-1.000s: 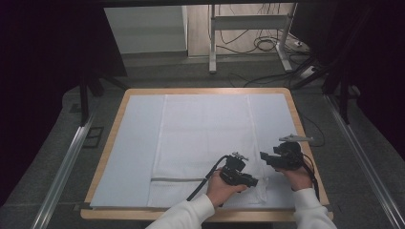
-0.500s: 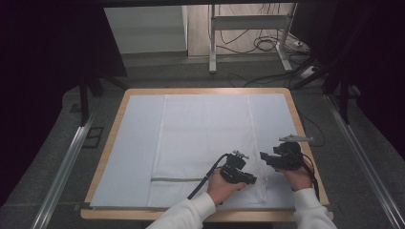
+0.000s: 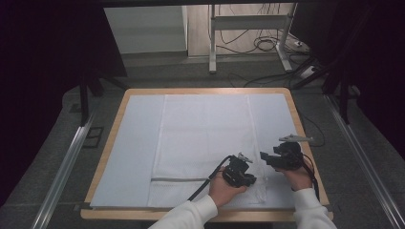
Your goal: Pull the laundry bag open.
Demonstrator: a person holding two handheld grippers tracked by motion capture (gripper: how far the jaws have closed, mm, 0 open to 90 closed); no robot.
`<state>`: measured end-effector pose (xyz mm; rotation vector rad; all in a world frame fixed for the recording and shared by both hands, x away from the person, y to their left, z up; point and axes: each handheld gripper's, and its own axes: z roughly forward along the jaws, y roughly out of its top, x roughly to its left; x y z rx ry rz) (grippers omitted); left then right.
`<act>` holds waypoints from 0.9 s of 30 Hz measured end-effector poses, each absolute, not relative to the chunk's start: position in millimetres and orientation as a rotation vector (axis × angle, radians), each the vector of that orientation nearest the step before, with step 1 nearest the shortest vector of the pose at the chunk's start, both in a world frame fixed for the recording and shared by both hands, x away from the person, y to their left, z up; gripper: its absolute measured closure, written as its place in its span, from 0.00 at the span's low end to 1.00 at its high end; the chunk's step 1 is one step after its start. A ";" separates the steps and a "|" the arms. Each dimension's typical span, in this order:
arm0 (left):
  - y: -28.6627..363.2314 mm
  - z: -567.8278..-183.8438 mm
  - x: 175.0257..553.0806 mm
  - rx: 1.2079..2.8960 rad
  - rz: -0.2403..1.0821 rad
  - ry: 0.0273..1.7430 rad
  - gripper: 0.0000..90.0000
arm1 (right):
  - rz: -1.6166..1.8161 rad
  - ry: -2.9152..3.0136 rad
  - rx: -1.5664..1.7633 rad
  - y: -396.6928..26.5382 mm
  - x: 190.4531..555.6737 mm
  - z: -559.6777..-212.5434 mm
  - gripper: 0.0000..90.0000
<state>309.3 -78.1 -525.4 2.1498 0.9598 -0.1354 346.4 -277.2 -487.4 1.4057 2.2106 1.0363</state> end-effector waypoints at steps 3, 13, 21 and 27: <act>-77.1 -525.4 310.4 2.149 -0.147 0.954 0.94 | 1.037 2.209 1.406 -277.9 346.5 -487.3 0.39; -70.4 -527.2 317.2 2.114 -0.231 0.941 0.96 | 1.032 2.209 1.406 -279.9 346.2 -487.4 0.39; -67.8 -525.3 318.0 2.108 -0.248 0.919 0.97 | 1.028 2.211 1.403 -280.6 346.2 -487.5 0.38; -64.8 -522.0 317.4 2.092 -0.240 0.912 0.97 | 1.064 2.240 1.412 -279.8 344.8 -485.5 0.37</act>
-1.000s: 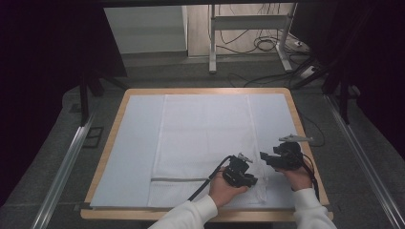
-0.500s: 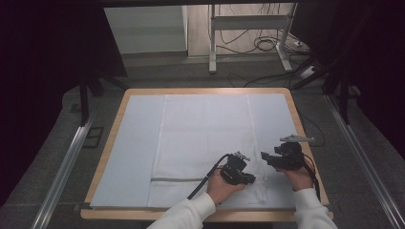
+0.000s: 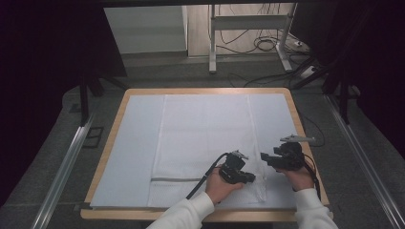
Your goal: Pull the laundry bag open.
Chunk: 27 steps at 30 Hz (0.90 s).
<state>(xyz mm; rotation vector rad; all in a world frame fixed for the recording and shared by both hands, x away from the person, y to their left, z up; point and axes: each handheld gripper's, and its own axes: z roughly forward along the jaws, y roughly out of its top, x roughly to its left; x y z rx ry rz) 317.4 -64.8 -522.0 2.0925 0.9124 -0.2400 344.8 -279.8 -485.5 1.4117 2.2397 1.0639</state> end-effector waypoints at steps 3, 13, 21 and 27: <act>-61.4 -517.7 316.9 2.080 -0.242 0.908 0.97 | 1.076 2.251 1.421 -279.5 344.5 -484.7 0.36; -46.9 -509.7 318.2 2.035 -0.272 0.904 0.97 | 1.130 2.259 1.466 -280.7 344.1 -482.2 0.32; -35.7 -503.9 319.0 2.012 -0.256 0.904 0.97 | 1.134 2.255 1.469 -281.7 343.7 -481.2 0.32; -26.2 -497.4 319.7 1.991 -0.252 0.901 0.97 | 1.147 2.248 1.474 -284.1 343.0 -479.6 0.31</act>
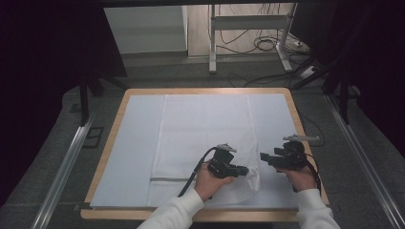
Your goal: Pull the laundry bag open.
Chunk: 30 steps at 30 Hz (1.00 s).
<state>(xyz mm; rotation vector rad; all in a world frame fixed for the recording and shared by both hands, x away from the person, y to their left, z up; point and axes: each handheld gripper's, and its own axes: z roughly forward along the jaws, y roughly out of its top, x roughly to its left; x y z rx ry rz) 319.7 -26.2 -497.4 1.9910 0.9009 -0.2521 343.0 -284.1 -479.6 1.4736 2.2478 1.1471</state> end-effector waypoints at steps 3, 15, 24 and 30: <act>-20.4 -493.7 321.1 1.976 -0.250 0.903 0.97 | 1.143 2.246 1.470 -283.9 343.0 -479.0 0.31; -11.8 -490.4 321.2 1.971 -0.232 0.908 0.97 | 1.160 2.245 1.510 -284.2 341.4 -474.0 0.28; -11.9 -489.7 320.4 1.974 -0.228 0.905 0.97 | 1.200 2.260 1.583 -278.8 341.6 -470.7 0.26; -17.5 -491.6 318.7 1.987 -0.232 0.897 0.97 | 1.203 2.272 1.643 -271.5 343.7 -473.9 0.25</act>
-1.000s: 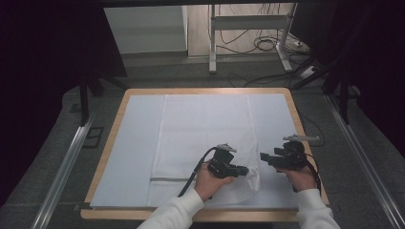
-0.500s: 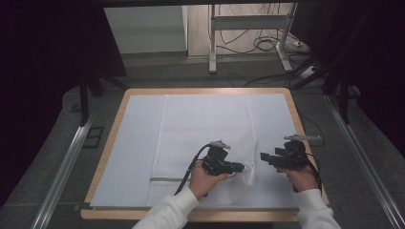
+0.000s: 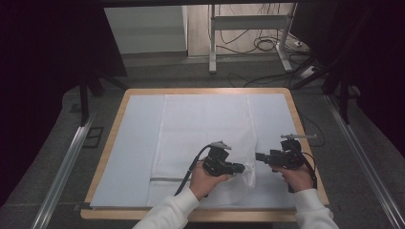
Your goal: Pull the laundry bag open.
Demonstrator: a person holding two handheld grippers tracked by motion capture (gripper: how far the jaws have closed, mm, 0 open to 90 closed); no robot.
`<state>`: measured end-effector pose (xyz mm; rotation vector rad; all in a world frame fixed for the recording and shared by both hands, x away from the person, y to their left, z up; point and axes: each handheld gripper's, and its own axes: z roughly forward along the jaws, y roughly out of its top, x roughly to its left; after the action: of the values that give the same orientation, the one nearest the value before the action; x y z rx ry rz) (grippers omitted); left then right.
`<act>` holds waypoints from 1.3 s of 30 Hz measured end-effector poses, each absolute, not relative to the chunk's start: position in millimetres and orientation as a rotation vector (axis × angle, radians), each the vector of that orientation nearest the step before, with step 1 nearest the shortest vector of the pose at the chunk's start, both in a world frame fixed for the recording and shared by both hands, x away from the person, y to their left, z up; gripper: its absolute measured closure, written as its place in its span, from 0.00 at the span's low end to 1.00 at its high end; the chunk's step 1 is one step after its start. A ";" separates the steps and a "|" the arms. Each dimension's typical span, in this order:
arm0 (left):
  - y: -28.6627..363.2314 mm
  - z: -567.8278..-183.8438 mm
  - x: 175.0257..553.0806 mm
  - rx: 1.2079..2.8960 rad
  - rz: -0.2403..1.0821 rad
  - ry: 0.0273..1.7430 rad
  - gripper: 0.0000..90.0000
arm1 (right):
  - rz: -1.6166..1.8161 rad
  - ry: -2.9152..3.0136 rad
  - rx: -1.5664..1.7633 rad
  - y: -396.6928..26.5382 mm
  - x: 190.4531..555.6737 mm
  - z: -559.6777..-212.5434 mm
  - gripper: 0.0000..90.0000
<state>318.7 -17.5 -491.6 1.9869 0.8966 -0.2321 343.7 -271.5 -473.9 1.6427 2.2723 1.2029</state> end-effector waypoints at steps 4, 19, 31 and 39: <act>-20.4 -493.0 318.3 1.993 -0.233 0.894 0.97 | 1.202 2.305 1.668 -265.8 345.1 -478.3 0.25; -23.6 -494.0 317.3 2.006 -0.235 0.887 0.97 | 1.151 2.371 1.689 -244.9 350.5 -487.4 0.28; -26.1 -494.6 316.8 2.015 -0.238 0.881 0.97 | 1.146 2.450 1.689 -232.6 353.6 -497.6 0.43; -30.6 -497.0 315.5 2.022 -0.240 0.885 0.97 | 1.146 2.504 1.647 -229.5 352.5 -498.9 0.72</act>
<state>315.5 -30.6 -497.0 2.0216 0.8853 -0.2404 352.5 -229.5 -498.9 1.6475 2.5035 1.1459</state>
